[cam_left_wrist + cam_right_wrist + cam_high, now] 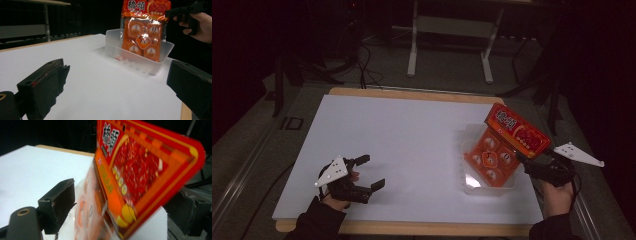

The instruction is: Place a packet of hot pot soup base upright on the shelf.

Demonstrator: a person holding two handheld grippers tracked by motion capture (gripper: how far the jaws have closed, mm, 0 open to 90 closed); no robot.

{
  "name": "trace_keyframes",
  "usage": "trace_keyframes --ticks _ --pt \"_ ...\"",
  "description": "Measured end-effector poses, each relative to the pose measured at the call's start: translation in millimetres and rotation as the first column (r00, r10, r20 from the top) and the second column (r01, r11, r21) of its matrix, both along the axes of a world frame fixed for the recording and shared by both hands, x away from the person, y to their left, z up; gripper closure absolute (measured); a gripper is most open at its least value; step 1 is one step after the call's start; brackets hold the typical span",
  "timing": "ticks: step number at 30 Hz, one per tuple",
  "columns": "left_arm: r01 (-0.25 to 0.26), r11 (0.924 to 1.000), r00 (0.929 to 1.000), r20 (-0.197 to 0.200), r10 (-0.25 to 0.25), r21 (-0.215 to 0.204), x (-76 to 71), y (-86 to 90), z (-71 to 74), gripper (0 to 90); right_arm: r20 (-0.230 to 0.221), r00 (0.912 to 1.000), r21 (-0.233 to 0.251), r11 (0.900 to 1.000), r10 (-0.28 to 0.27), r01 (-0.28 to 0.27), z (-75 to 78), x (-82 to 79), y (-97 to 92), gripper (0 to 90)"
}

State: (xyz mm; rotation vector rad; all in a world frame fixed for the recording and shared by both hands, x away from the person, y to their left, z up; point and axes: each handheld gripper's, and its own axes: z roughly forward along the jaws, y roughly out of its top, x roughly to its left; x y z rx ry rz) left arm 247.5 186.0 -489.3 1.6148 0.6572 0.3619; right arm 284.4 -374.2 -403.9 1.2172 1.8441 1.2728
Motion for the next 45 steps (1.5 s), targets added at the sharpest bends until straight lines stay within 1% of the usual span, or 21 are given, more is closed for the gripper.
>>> trace_keyframes --ticks 2,5,7,8,11,17,18,19,22,23,25,28,30,33,35,36,39,40,41,42,45 --pt "0.002 1.0000 1.0000 -0.001 -0.002 0.001 -0.1 -0.1 0.2 2.2 0.004 1.0000 -0.005 1.0000 -0.003 0.003 -1.1 -1.7 -0.8 13.8" --pt "0.003 1.0000 1.0000 -0.001 -0.003 0.002 -0.4 -0.2 0.4 2.2 -0.013 0.9998 -0.016 0.9998 -0.013 0.013 -4.9 -9.4 -1.4 13.8" --pt "0.002 1.0000 1.0000 -0.001 -0.002 0.001 -0.7 -0.1 0.4 2.2 -0.012 0.9998 -0.018 0.9997 -0.015 0.014 -5.5 -11.1 -1.9 13.8" --pt "0.001 1.0000 1.0000 0.001 -0.001 0.000 -1.0 -0.1 0.5 2.2 -0.009 0.9999 -0.010 0.9998 -0.014 0.014 -6.9 -16.5 -2.9 13.8" --pt "0.000 1.0000 1.0000 0.002 0.000 0.002 -1.5 0.4 0.6 2.2 -0.009 0.9998 -0.020 0.9997 -0.016 0.016 -9.7 -22.7 -2.9 13.8" --pt "-0.004 1.0000 1.0000 0.007 0.004 0.001 -2.4 1.5 1.1 2.2 -0.032 0.9995 -0.018 0.9998 -0.007 0.006 -17.4 -39.6 1.7 13.8" --pt "-0.003 1.0000 1.0000 0.005 0.003 0.001 -2.3 1.3 1.1 2.2 -0.032 0.9995 -0.018 0.9998 -0.007 0.006 -17.4 -39.6 1.7 13.8" --pt "-0.003 1.0000 1.0000 0.007 0.003 0.004 -2.5 0.9 1.1 2.2 -0.034 0.9994 -0.014 0.9999 -0.004 0.004 -18.2 -45.4 4.0 13.8" --pt "-0.003 1.0000 1.0000 0.006 0.003 0.005 -2.4 0.6 0.9 2.2 -0.032 0.9995 -0.022 0.9998 -0.003 0.002 -18.5 -50.3 6.0 13.9" --pt "-0.003 1.0000 1.0000 0.005 0.003 0.003 -2.2 0.6 0.7 2.2 -0.025 0.9997 -0.019 0.9998 0.000 -0.001 -19.3 -55.6 9.2 13.9" --pt "-0.003 1.0000 1.0000 0.008 0.003 0.005 -2.5 0.6 0.9 2.2 -0.024 0.9997 -0.026 0.9996 0.006 -0.007 -20.5 -59.3 12.9 14.0" --pt "-0.004 1.0000 0.9999 0.010 0.003 0.006 -2.7 0.9 1.2 2.2 -0.027 0.9995 -0.019 0.9997 0.018 -0.018 -21.2 -62.3 16.6 14.0" --pt "-0.004 1.0000 1.0000 0.008 0.004 0.004 -2.8 1.3 1.2 2.2 -0.025 0.9989 -0.011 0.9991 0.040 -0.040 -19.6 -67.6 22.7 14.0" --pt "-0.005 1.0000 1.0000 0.007 0.005 -0.001 -2.4 1.3 1.2 2.2 -0.015 0.9975 -0.004 0.9976 0.069 -0.069 -17.0 -71.2 29.5 14.0" --pt "-0.003 1.0000 1.0000 0.006 0.003 -0.001 -2.4 0.9 1.3 2.2 -0.014 0.9970 -0.004 0.9971 0.076 -0.076 -16.3 -71.7 31.4 14.0" --pt "-0.001 1.0000 1.0000 0.007 0.001 0.001 -2.6 0.6 1.2 2.2 -0.008 0.9956 -0.006 0.9956 0.093 -0.093 -14.4 -71.9 36.8 14.0" --pt "-0.001 1.0000 1.0000 0.006 0.001 0.002 -2.7 0.3 1.0 2.2 -0.003 0.9949 -0.008 0.9949 0.101 -0.101 -13.9 -70.9 38.9 14.0" --pt "0.000 1.0000 1.0000 0.008 0.000 0.001 -2.7 0.5 1.0 2.2 0.002 0.9926 -0.002 0.9926 0.121 -0.121 -12.8 -67.9 45.2 14.1" --pt "-0.001 1.0000 1.0000 0.007 0.001 0.001 -2.6 0.6 1.1 2.2 0.002 0.9926 -0.002 0.9926 0.121 -0.121 -12.8 -67.9 45.2 14.1" --pt "-0.001 1.0000 1.0000 0.005 0.001 0.000 -2.6 0.7 1.0 2.2 0.013 0.9901 -0.004 0.9902 0.140 -0.140 -12.6 -65.7 49.2 14.1" --pt "-0.001 1.0000 1.0000 0.004 0.001 0.000 -2.5 0.7 0.9 2.2 0.027 0.9859 -0.002 0.9863 0.165 -0.165 -11.4 -62.8 54.9 14.2"
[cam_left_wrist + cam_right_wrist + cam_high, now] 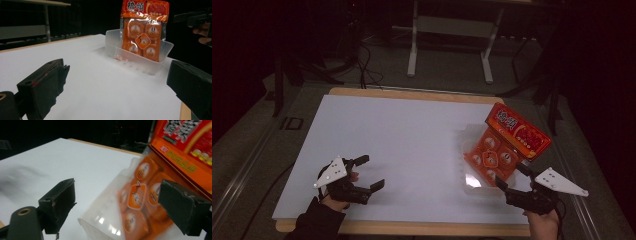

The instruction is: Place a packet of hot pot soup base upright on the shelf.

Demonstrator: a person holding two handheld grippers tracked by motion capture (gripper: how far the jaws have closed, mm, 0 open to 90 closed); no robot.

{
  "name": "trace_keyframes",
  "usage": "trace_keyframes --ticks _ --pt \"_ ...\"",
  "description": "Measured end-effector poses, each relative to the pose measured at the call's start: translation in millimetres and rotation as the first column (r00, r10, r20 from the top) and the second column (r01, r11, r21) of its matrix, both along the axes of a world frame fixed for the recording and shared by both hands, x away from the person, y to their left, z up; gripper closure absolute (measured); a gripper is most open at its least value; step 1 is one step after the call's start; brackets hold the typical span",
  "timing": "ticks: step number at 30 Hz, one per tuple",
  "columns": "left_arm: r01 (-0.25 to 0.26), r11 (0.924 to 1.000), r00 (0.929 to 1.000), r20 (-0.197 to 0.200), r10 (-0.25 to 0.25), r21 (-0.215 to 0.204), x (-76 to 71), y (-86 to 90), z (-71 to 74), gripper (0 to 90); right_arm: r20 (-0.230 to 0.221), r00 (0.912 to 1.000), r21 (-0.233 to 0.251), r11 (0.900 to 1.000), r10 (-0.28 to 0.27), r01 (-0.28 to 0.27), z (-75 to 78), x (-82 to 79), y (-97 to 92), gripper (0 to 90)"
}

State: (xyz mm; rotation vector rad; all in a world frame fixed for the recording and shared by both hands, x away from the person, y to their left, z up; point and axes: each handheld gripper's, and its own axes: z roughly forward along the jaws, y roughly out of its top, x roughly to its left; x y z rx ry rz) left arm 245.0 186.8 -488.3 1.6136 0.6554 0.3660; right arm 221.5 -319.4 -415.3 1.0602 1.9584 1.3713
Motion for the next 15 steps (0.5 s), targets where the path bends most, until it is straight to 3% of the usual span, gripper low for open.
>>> trace_keyframes --ticks 8,15 --pt "0.003 1.0000 1.0000 0.004 -0.003 -0.001 -0.7 0.3 0.7 2.2 0.046 0.9957 -0.030 0.9964 0.080 -0.079 1.7 9.1 17.6 14.1" --pt "0.005 1.0000 1.0000 0.004 -0.005 0.000 -1.1 0.3 0.6 2.2 0.056 0.9901 -0.013 0.9917 0.129 -0.128 1.7 17.4 30.5 14.1"
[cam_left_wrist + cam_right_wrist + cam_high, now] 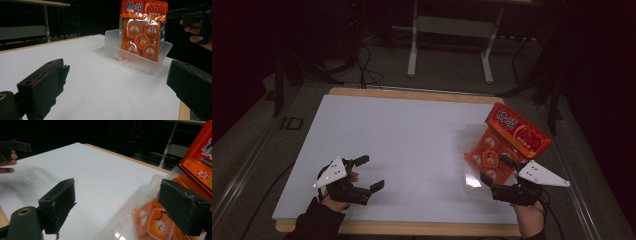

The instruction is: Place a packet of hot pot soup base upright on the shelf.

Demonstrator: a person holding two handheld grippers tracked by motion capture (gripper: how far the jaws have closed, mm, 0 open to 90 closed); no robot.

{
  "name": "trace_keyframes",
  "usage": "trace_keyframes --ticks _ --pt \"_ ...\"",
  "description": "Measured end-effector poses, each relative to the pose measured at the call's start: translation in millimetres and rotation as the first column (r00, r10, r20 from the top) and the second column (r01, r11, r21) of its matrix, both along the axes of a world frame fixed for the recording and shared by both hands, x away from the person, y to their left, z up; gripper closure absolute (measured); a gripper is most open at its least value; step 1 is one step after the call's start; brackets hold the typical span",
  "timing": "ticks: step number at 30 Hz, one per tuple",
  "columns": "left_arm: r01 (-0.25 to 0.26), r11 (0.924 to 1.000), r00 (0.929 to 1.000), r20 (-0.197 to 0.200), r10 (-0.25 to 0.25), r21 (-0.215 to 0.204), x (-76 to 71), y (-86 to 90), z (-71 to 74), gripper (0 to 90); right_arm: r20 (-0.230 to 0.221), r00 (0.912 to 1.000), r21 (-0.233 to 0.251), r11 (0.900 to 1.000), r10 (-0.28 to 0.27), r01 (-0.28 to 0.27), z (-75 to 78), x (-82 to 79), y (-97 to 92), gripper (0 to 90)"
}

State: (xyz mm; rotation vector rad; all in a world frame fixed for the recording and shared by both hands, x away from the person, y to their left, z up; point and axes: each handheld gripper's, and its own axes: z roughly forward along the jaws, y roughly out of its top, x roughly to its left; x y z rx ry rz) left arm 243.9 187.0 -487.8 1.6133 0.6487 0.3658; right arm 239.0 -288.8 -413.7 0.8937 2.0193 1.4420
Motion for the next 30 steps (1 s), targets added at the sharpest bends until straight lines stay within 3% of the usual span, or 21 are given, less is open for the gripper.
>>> trace_keyframes --ticks 16,30 --pt "0.010 0.9999 0.9999 0.007 -0.010 0.002 -2.7 0.1 0.2 2.2 0.017 0.9960 -0.026 0.9958 0.088 -0.088 -1.1 8.3 31.5 14.1" --pt "0.019 0.9997 0.9998 0.007 -0.020 0.012 -3.8 -1.2 -1.6 2.1 0.003 0.9886 -0.002 0.9886 0.150 -0.150 -11.0 14.6 56.0 13.9"
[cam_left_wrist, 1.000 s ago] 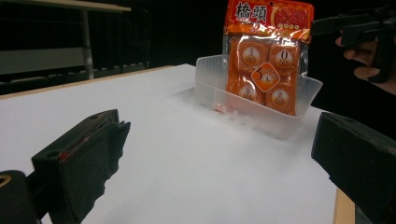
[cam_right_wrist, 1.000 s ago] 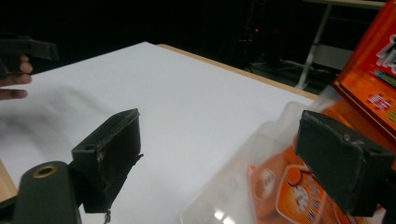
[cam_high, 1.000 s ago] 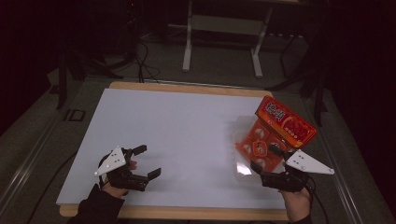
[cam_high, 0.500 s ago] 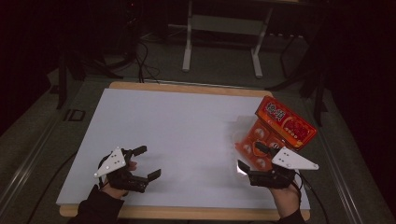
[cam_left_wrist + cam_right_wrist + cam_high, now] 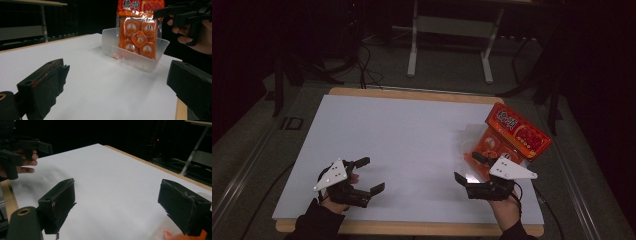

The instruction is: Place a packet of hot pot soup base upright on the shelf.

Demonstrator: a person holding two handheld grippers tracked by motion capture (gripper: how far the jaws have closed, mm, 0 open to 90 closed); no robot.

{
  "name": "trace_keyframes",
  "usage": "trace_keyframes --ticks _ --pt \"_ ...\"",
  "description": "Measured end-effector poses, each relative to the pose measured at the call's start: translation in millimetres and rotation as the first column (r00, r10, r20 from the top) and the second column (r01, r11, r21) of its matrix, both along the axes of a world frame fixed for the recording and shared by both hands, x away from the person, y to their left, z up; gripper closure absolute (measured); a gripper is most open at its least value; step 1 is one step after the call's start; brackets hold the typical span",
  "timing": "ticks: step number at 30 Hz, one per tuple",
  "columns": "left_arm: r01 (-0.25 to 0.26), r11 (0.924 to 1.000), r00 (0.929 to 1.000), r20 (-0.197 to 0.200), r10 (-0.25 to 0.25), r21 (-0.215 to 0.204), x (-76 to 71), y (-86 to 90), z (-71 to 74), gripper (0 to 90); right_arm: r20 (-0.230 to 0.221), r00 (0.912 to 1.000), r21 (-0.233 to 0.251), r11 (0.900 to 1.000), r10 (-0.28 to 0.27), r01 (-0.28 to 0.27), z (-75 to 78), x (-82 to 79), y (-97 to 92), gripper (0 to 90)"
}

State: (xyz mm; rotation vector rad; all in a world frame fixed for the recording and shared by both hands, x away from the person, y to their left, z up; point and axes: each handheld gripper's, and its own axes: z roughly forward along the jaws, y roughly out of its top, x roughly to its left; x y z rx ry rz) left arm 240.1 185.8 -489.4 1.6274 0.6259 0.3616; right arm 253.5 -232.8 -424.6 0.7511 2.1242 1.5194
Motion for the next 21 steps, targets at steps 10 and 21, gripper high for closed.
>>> trace_keyframes --ticks 10,21 --pt "0.009 0.9998 0.9999 0.014 -0.009 0.016 -1.0 -0.6 -0.3 2.1 0.002 1.0000 -0.012 0.9999 -0.005 0.005 -13.2 -3.6 9.2 13.9" --pt "0.024 0.9992 0.9995 0.020 -0.024 0.032 -1.8 -2.4 -3.1 2.2 -0.003 0.9991 -0.050 0.9979 -0.041 0.041 -26.0 -11.4 1.6 14.0"
